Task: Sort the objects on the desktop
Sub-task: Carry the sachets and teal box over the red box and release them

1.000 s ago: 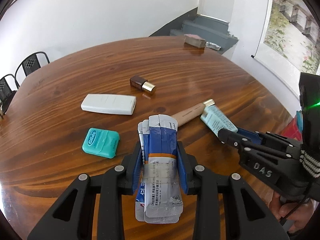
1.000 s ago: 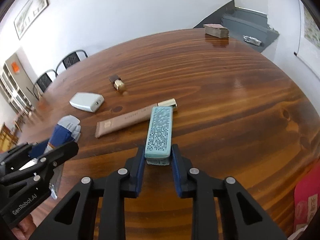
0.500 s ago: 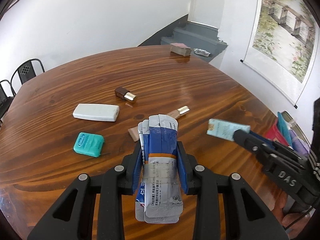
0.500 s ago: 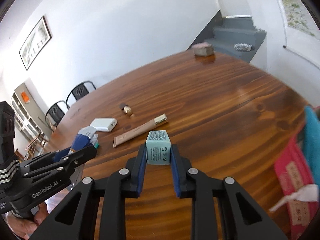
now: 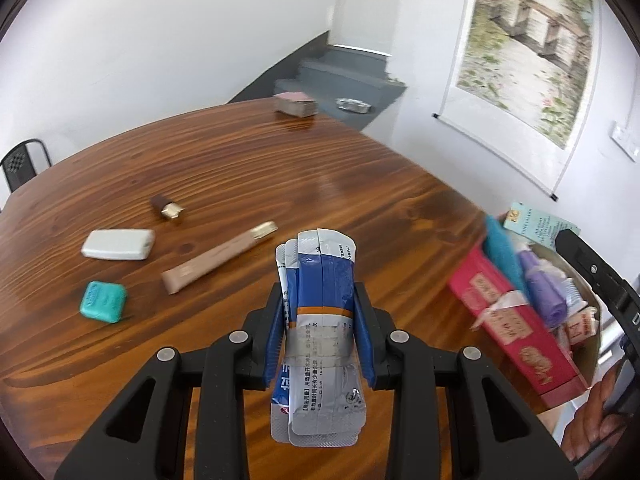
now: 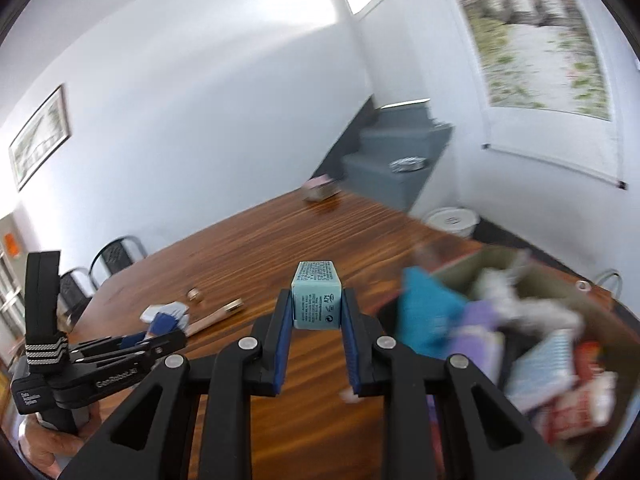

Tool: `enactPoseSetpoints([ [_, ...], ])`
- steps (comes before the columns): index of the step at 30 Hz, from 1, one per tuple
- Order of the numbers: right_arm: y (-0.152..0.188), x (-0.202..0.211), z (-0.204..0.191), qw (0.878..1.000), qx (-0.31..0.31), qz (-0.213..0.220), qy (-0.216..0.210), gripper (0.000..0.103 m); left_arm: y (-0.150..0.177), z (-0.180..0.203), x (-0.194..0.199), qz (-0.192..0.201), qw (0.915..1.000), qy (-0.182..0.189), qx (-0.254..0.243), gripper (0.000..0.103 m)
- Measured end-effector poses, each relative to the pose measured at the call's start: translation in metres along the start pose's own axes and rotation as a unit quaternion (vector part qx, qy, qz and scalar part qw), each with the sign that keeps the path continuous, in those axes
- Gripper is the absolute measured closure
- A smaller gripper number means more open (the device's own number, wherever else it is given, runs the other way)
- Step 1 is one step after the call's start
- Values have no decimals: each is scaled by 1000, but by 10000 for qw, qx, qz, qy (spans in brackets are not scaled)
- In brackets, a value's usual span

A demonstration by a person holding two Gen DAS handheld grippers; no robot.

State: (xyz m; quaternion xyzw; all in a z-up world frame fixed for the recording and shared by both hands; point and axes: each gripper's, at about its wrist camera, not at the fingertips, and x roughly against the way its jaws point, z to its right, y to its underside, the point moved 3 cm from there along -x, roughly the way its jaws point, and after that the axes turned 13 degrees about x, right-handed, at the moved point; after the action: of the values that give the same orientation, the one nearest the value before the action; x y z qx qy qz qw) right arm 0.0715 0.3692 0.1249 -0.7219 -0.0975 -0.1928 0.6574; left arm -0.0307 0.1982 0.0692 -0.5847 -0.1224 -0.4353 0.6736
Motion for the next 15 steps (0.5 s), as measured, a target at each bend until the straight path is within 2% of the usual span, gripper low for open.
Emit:
enactPoseSetpoints([
  [5, 2, 15, 45, 9979, -131, -23, 631, 77, 4, 39, -3, -46, 9993, 300, -204, 69],
  [8, 6, 12, 65, 9962, -260, -191, 812, 77, 6, 60, -4, -63, 9986, 423, -320, 69],
  [12, 12, 5, 82, 9942, -360, -517, 871, 77, 9, 81, -5, -97, 9974, 560, -439, 69],
  [15, 16, 0, 93, 9935, -654, -670, 648, 74, 9, 92, -5, -106, 9967, 626, -505, 69],
])
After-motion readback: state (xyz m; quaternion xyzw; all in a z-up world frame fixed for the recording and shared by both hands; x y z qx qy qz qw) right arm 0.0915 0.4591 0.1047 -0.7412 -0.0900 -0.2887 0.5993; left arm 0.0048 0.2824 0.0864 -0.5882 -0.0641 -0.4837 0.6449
